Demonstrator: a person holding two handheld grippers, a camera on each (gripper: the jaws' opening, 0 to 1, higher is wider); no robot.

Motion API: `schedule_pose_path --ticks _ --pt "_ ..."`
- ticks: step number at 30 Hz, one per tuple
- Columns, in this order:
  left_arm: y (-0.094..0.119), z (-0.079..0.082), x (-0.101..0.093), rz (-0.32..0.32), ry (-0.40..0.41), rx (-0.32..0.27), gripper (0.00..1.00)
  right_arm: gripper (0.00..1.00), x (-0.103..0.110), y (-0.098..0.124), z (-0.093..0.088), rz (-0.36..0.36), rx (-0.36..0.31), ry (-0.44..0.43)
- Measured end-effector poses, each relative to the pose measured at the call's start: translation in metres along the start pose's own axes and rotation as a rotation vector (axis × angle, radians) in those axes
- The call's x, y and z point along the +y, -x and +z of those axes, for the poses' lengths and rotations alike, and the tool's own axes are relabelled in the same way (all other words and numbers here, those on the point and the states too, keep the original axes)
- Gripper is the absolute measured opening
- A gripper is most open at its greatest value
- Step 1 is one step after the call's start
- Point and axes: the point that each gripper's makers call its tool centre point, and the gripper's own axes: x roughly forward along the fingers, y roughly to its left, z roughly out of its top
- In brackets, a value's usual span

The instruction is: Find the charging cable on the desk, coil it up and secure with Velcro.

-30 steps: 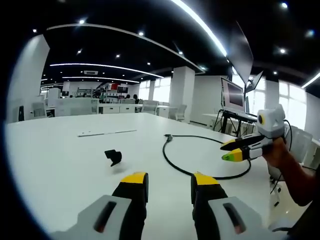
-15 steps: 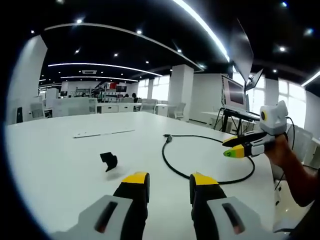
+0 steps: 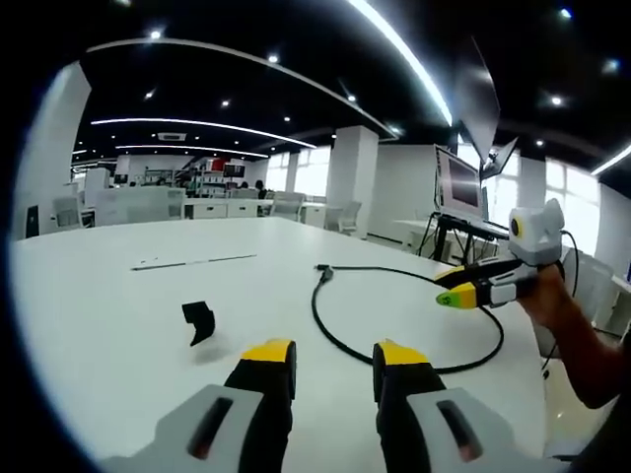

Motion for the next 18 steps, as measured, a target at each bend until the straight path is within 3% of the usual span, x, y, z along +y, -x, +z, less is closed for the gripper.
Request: schedule_pose_path --ticks 18 --pt "-0.032 0.012 -0.01 -0.04 -0.013 0.034 0.29 0.31 -0.048 -0.005 0.011 -0.059 -0.003 0.009"
